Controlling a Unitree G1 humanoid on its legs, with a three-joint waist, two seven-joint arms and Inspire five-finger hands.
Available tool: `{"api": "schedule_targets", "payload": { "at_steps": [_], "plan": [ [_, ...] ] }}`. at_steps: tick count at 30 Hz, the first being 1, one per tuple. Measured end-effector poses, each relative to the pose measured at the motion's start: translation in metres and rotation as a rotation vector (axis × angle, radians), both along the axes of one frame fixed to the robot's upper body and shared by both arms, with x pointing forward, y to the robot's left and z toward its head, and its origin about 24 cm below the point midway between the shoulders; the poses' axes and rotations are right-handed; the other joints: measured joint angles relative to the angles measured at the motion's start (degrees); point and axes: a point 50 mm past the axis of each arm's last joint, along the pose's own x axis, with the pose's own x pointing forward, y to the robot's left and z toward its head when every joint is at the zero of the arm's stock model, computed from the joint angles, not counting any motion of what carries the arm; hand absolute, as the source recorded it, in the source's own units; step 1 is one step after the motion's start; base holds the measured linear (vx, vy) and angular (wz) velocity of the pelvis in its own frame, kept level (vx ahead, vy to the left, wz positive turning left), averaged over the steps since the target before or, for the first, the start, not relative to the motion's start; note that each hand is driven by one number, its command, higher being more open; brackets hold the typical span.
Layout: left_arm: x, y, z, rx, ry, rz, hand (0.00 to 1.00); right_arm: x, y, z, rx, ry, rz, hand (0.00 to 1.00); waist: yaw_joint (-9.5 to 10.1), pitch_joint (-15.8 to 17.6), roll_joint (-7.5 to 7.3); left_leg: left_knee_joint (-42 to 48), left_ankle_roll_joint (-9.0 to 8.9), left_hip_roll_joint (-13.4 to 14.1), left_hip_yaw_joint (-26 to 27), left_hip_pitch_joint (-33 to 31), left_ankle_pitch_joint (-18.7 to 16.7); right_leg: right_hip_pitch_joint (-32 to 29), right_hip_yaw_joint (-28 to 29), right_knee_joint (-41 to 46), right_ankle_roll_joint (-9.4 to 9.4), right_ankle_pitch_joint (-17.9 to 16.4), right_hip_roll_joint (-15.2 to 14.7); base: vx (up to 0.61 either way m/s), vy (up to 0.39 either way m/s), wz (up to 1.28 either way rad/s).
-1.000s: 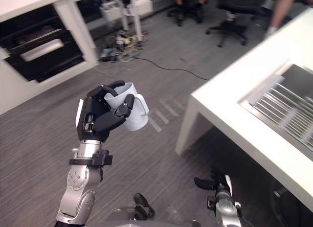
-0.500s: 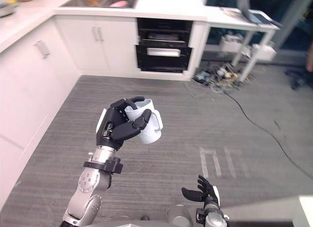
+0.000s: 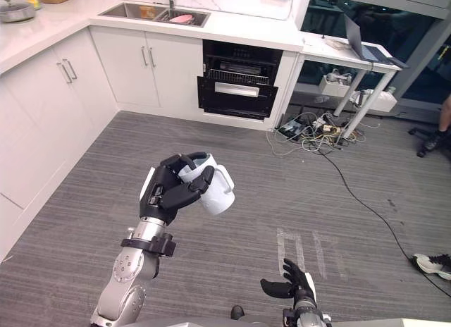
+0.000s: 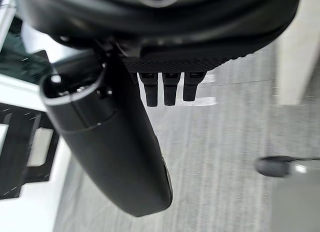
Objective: Walk over to the sink, pick up the cup, carry it to the dishwasher, place the cup inside the dishwasher, then close the dishwasher door
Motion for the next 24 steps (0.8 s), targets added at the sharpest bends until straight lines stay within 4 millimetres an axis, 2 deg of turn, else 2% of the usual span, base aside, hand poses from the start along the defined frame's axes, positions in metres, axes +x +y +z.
{"api": "schedule_targets", "payload": {
  "at_steps": [1, 2, 4, 5, 6, 8, 9, 10, 11, 12, 13, 15, 18, 19, 21, 22, 23, 24],
  "plan": [
    [0.000, 0.001, -0.004, 0.003, 0.018, 0.006, 0.30, 0.000, 0.001, 0.000, 0.002, 0.004, -0.002, 0.90, 0.00, 0.01, -0.02, 0.05, -0.31, 0.59, 1.44, -0.01, -0.29, -0.02, -1.32, -0.11, 0.04, 0.11, -0.32, 0.03, -0.043, -0.07],
    [0.000, 0.001, -0.011, 0.005, 0.053, 0.016, 0.30, -0.001, 0.001, -0.001, 0.001, 0.007, -0.006, 0.90, -0.25, 0.02, 0.01, 0.66, -0.67, 2.19, 5.35, -0.30, -0.53, -0.03, -2.94, -0.28, 0.06, 0.11, -0.62, 0.05, -0.060, 0.19],
    [0.001, 0.000, -0.017, 0.023, 0.087, 0.030, 0.30, 0.002, 0.000, 0.000, -0.008, 0.004, -0.015, 0.90, -0.27, 0.04, -0.01, 1.47, -0.57, 3.99, 9.73, -1.29, -1.06, -0.21, -4.57, -0.61, 0.36, -0.12, -1.26, 0.07, -0.042, 0.44],
    [0.001, 0.000, -0.018, 0.026, 0.096, 0.045, 0.30, 0.008, -0.001, 0.002, -0.014, -0.010, -0.019, 0.90, -0.27, 0.28, 0.08, 2.07, -0.63, 4.99, 12.38, -1.70, -1.13, -0.43, -5.64, -0.04, 0.88, -0.73, -1.92, 0.08, 0.027, 0.52],
    [0.001, 0.002, -0.018, 0.027, 0.097, 0.062, 0.30, 0.016, -0.002, 0.004, -0.022, -0.026, -0.016, 0.90, -0.01, 0.45, 0.23, 2.86, -0.66, 5.02, 12.66, -2.08, -0.95, -1.05, -6.11, 1.58, 1.40, -1.85, -2.41, 0.09, 0.094, 0.43],
    [0.002, 0.012, -0.017, 0.023, 0.096, 0.115, 0.30, 0.035, -0.002, 0.011, -0.029, -0.082, -0.001, 0.90, 1.06, 0.57, 0.31, 5.02, -0.36, 4.45, 12.51, -2.59, -2.47, -3.40, -5.94, 7.70, 2.28, -5.36, -3.87, 0.07, 0.159, 0.18],
    [0.001, 0.021, -0.015, 0.019, 0.091, 0.167, 0.30, 0.051, -0.001, 0.018, -0.033, -0.135, 0.010, 0.90, 1.36, 0.72, 0.23, 7.66, -0.14, 3.42, 11.89, -3.22, -4.48, -5.45, -6.06, 14.05, 3.30, -9.19, -5.90, 0.08, 0.171, 0.24],
    [0.001, 0.024, -0.015, 0.017, 0.090, 0.185, 0.30, 0.055, -0.002, 0.021, -0.036, -0.152, 0.014, 0.90, 1.46, 0.73, 0.20, 8.33, 0.11, 2.76, 11.59, -3.22, -5.19, -6.20, -6.19, 16.64, 3.45, -10.68, -6.95, 0.09, 0.186, 0.30],
    [-0.001, 0.029, -0.013, 0.014, 0.088, 0.218, 0.30, 0.064, -0.002, 0.026, -0.042, -0.183, 0.021, 0.90, 1.74, 1.04, 0.03, 8.79, 0.92, 1.04, 10.98, -2.49, -6.36, -7.89, -6.62, 22.60, 3.13, -12.96, -9.29, 0.08, 0.171, 0.26],
    [-0.002, 0.031, -0.012, 0.014, 0.085, 0.228, 0.30, 0.066, -0.003, 0.027, -0.045, -0.191, 0.023, 0.90, 1.78, 1.29, 0.05, 8.68, 1.39, 0.08, 10.44, -2.00, -6.73, -9.01, -6.81, 26.41, 2.39, -13.57, -10.45, 0.08, 0.178, 0.43],
    [-0.004, 0.033, -0.008, 0.013, 0.071, 0.235, 0.30, 0.071, -0.003, 0.031, -0.050, -0.210, 0.029, 0.90, 1.72, 2.53, 0.12, 7.77, 3.40, -1.73, 8.92, 0.09, -7.72, -12.31, -5.75, 36.56, 1.47, -13.01, -12.34, 0.13, 0.213, 0.53],
    [-0.007, 0.034, -0.007, 0.020, 0.062, 0.235, 0.30, 0.070, 0.001, 0.029, -0.044, -0.204, 0.046, 0.90, 1.72, 3.71, 0.72, 6.94, 4.45, -2.65, 6.99, 3.10, -8.79, -16.92, -2.40, 43.94, 1.72, -16.68, -10.55, 0.23, 0.193, 0.61],
    [-0.007, 0.031, -0.006, 0.027, 0.055, 0.213, 0.30, 0.072, 0.002, 0.031, -0.043, -0.218, 0.048, 0.90, 0.50, 5.02, 1.19, 3.85, 4.69, -3.79, 3.60, 6.65, -9.17, -21.75, -3.14, 39.55, 1.49, -17.26, -6.77, 0.27, 0.087, 0.61],
    [-0.007, 0.027, -0.006, 0.030, 0.056, 0.191, 0.30, 0.074, 0.001, 0.034, -0.048, -0.230, 0.043, 0.90, -0.51, 5.51, 1.69, 2.17, 4.56, -3.80, 1.55, 8.26, -9.11, -23.56, -3.78, 34.30, 1.97, -16.29, -4.76, 0.49, 0.052, 0.91],
    [-0.003, 0.018, -0.003, 0.022, 0.039, 0.152, 0.30, 0.080, -0.003, 0.042, -0.068, -0.272, 0.043, 0.90, -1.54, 7.10, 2.51, -1.08, 3.07, -3.91, -1.41, 11.90, -9.45, -24.87, -4.43, 19.64, 1.63, -9.05, -1.85, 0.56, 0.017, 0.79],
    [-0.003, 0.016, -0.002, 0.021, 0.036, 0.146, 0.30, 0.081, -0.004, 0.043, -0.071, -0.280, 0.044, 0.90, -1.67, 7.12, 2.53, -1.60, 2.61, -4.10, -1.86, 12.44, -9.70, -24.97, -4.34, 17.37, 1.37, -6.83, -1.50, 0.60, -0.016, 0.71],
    [0.001, 0.010, 0.000, 0.012, 0.025, 0.124, 0.30, 0.084, -0.006, 0.048, -0.082, -0.299, 0.049, 0.90, -2.41, 7.25, 3.01, -2.29, 0.73, -4.11, -3.58, 14.58, -10.75, -25.13, -2.72, 15.12, -0.49, 1.73, -0.47, 0.64, -0.046, 0.68],
    [0.004, 0.006, 0.001, 0.004, 0.021, 0.111, 0.30, 0.089, -0.010, 0.052, -0.097, -0.315, 0.055, 0.90, -2.58, 7.22, 4.96, -1.85, -0.11, -2.70, -4.48, 15.52, -11.21, -25.25, -2.08, 17.89, -0.98, 3.80, 0.06, 0.65, -0.060, 0.65]
  ]
}}
